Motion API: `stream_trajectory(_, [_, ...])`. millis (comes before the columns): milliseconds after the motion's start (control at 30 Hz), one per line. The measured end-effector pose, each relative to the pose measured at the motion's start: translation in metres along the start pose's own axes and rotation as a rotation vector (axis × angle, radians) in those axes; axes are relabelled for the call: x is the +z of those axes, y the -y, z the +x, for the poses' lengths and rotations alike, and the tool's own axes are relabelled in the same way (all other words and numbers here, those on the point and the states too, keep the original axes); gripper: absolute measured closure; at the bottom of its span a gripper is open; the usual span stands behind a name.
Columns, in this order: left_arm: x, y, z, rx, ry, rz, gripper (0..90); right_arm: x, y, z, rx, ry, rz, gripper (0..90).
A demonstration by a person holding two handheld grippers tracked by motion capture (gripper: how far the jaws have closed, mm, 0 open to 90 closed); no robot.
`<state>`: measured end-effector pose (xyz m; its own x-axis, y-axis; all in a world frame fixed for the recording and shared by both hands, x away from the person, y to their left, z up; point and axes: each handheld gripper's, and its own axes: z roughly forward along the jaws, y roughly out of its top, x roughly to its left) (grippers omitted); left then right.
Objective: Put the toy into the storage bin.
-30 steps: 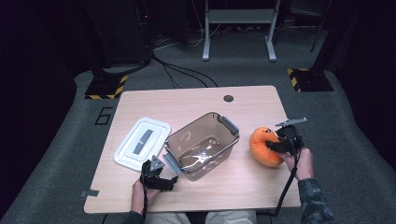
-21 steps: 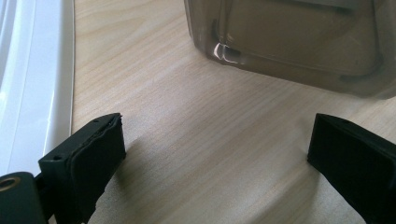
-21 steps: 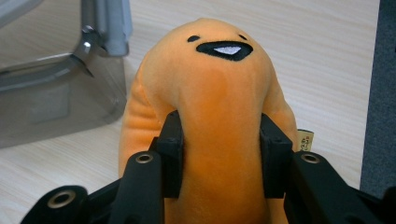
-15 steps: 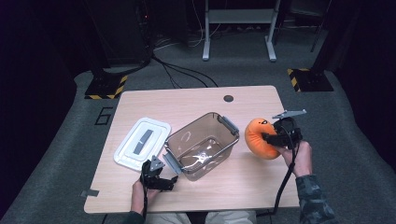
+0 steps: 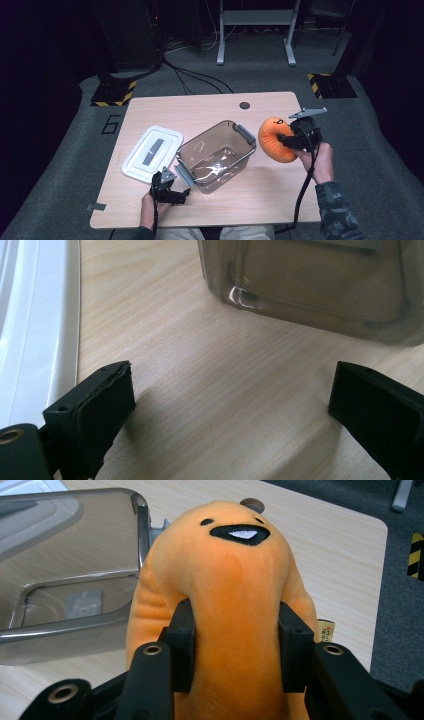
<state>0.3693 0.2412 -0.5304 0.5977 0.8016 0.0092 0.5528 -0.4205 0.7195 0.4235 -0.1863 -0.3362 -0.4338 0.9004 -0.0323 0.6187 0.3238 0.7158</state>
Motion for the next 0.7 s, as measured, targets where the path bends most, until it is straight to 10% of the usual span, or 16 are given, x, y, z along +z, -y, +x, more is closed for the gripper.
stream_trajectory(700, [0.000, 0.000, 0.000, 0.002, -0.001, 0.000, 4.4, -0.010, -0.031, 0.015, -0.053, -0.025, -0.043, 59.9])
